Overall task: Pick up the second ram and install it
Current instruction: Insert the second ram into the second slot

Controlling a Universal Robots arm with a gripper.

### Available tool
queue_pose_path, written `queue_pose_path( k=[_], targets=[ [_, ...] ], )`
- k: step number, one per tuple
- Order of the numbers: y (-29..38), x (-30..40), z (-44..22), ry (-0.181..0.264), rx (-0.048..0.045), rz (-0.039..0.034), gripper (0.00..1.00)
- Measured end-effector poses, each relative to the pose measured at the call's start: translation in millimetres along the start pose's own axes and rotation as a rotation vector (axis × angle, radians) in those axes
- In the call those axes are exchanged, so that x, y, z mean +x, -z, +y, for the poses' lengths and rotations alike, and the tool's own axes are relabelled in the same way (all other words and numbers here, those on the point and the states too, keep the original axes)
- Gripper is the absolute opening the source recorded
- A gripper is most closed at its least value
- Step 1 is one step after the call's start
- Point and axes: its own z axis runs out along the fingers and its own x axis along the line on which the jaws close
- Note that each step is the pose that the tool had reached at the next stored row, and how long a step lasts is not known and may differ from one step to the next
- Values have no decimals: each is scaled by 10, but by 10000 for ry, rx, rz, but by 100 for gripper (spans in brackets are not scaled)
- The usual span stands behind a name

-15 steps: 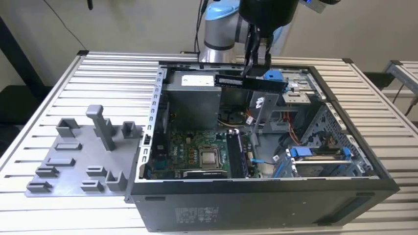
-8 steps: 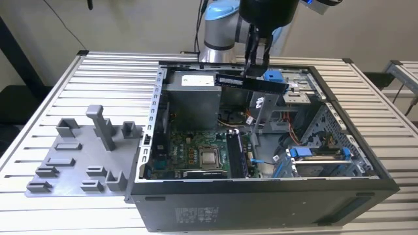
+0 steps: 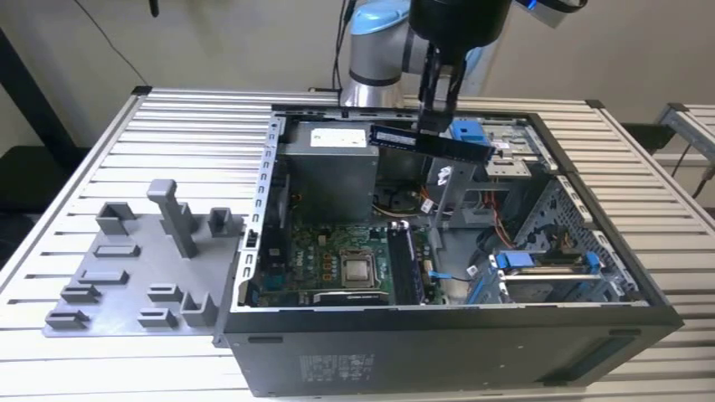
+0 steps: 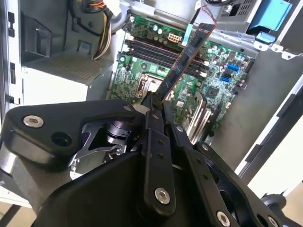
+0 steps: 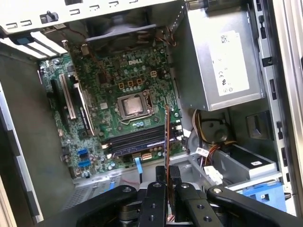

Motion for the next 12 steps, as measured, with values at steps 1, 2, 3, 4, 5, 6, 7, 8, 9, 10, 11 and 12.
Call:
queue_pose_path(
  k=[1,2,3,4,5,6,7,8,9,10,11,12],
  targets=[
    [-1,0,0,-76,7,1,14],
    [-1,0,0,-154,14,2,14],
    [-2,0,0,-233,22,2,14],
    [-2,0,0,-315,29,3,14],
    [-3,0,0,-392,36,3,14],
    [-4,0,0,-471,43,4,14],
    [-5,0,0,-550,50,5,14],
    [-6,0,0,-628,57,6,14],
    [-6,1,0,-705,65,7,14],
    [-7,1,0,-790,72,7,14],
    [-8,1,0,-867,79,8,14],
    [-8,1,0,-948,87,9,14]
  ],
)
